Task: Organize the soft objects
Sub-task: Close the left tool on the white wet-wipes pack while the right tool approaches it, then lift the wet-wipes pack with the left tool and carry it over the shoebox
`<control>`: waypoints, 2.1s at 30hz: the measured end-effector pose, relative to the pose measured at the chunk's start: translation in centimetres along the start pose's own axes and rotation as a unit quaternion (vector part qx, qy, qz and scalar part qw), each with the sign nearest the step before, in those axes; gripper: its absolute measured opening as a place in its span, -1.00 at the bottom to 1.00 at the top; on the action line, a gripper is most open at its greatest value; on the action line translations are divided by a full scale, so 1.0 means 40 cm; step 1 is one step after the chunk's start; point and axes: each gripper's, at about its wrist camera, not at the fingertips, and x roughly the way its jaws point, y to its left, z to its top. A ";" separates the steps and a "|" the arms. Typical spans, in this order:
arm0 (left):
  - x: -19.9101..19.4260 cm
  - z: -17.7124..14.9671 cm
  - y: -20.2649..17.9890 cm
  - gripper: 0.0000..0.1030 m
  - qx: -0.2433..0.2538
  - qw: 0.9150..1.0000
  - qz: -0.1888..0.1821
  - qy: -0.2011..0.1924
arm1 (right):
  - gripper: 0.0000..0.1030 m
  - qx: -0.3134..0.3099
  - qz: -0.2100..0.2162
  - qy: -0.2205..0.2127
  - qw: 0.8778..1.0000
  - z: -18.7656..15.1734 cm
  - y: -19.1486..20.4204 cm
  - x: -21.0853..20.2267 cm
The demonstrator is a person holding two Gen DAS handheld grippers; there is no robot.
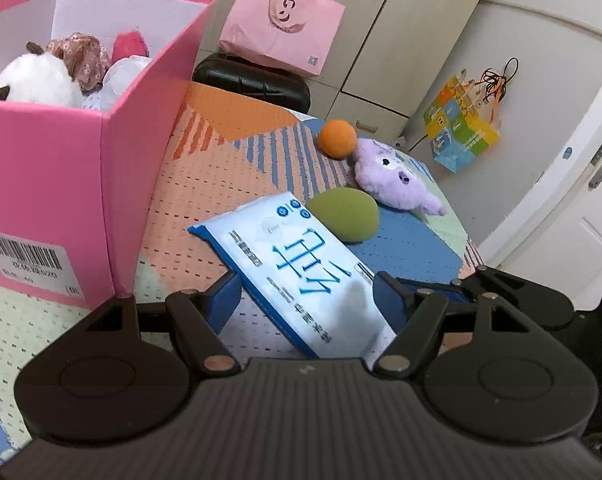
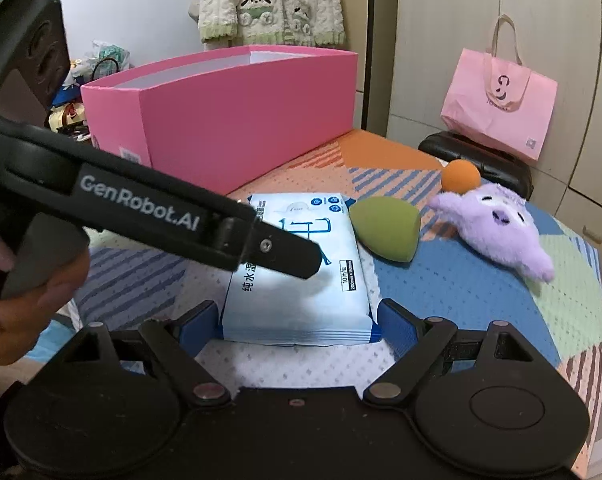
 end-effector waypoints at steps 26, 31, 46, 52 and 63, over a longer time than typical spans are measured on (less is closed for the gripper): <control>-0.025 -0.042 -0.001 0.11 0.027 0.999 -0.026 -0.003 | 0.33 0.095 -0.033 -0.060 0.993 -0.014 0.050 0.024; -0.039 -0.055 -0.012 0.06 0.048 0.999 -0.012 -0.010 | 0.33 0.110 -0.059 -0.073 0.990 -0.020 0.086 0.022; -0.126 -0.059 -0.010 0.05 0.086 0.995 -0.042 0.030 | 0.31 0.117 -0.075 -0.070 0.988 -0.027 0.165 -0.048; -0.179 -0.056 -0.012 0.04 0.100 0.993 -0.046 0.040 | 0.31 0.115 -0.072 -0.068 0.988 -0.016 0.200 -0.082; -0.361 -0.025 0.007 0.04 0.124 0.989 -0.077 0.027 | 0.32 0.031 -0.071 -0.093 0.993 0.054 0.316 -0.183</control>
